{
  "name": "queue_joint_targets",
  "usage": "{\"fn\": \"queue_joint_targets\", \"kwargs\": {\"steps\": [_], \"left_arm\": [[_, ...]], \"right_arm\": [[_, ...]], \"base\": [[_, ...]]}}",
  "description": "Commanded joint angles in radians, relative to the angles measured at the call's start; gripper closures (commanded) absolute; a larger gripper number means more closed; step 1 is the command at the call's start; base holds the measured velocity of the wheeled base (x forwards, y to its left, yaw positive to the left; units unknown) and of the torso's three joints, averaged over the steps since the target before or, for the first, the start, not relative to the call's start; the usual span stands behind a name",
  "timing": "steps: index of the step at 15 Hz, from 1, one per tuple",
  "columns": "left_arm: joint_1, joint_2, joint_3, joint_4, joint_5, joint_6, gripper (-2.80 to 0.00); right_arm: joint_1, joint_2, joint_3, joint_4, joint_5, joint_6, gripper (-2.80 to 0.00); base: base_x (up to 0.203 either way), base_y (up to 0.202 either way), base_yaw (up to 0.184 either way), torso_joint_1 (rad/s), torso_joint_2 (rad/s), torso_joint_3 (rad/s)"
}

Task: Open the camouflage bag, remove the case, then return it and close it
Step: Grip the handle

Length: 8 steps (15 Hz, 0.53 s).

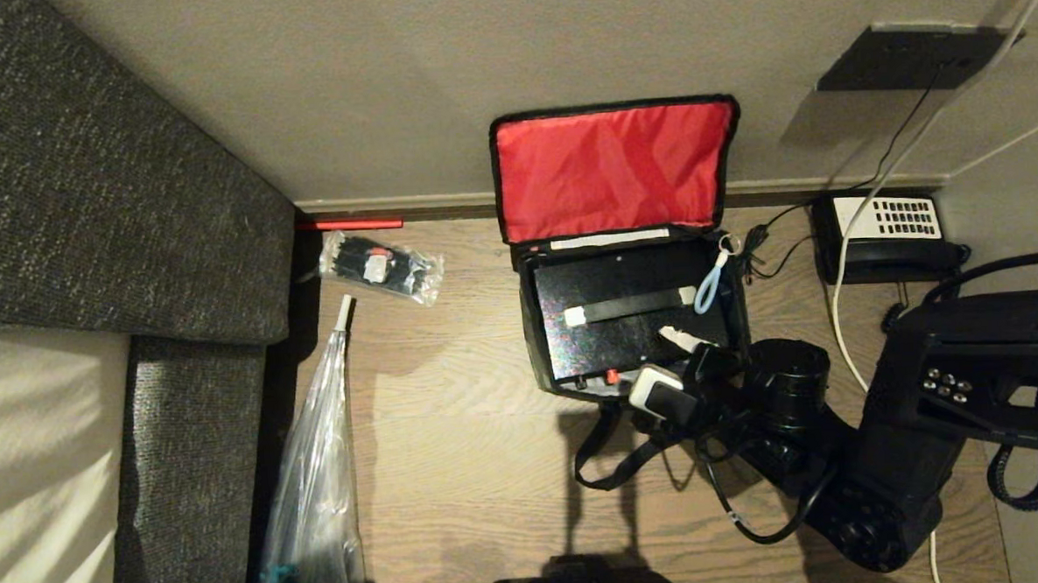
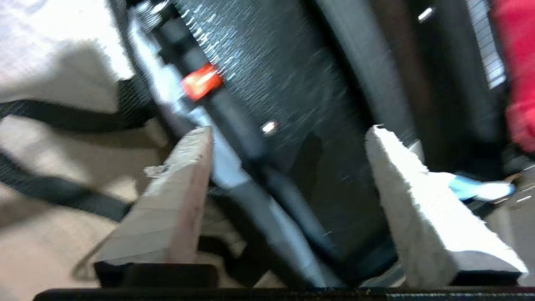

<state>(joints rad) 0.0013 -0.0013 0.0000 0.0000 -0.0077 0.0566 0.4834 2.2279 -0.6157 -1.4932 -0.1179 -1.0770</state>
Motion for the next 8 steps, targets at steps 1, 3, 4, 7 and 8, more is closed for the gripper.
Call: {"fn": "queue_joint_targets", "kwargs": {"steps": [1, 3, 4, 7, 8], "left_arm": [[0.000, 0.001, 0.002, 0.000, 0.000, 0.000, 0.00], [0.000, 0.001, 0.002, 0.000, 0.000, 0.000, 0.00], [0.000, 0.001, 0.002, 0.000, 0.000, 0.000, 0.00], [0.000, 0.001, 0.002, 0.000, 0.000, 0.000, 0.00], [0.000, 0.001, 0.002, 0.000, 0.000, 0.000, 0.00]], "right_arm": [[-0.020, -0.023, -0.020, -0.023, -0.007, -0.099, -2.80], [-0.045, -0.026, -0.058, -0.035, -0.006, -0.226, -2.80], [-0.046, -0.019, -0.067, -0.037, -0.005, -0.238, -2.80], [-0.045, 0.010, -0.111, -0.037, -0.011, -0.264, -2.80], [-0.045, 0.022, -0.138, -0.037, -0.016, -0.271, -2.80]], "base": [[0.000, 0.000, 0.000, 0.000, 0.00, 0.000], [0.000, 0.000, 0.000, 0.000, 0.00, 0.000], [0.000, 0.000, 0.000, 0.000, 0.00, 0.000], [0.000, 0.000, 0.000, 0.000, 0.00, 0.000], [0.000, 0.000, 0.000, 0.000, 0.00, 0.000]]}}
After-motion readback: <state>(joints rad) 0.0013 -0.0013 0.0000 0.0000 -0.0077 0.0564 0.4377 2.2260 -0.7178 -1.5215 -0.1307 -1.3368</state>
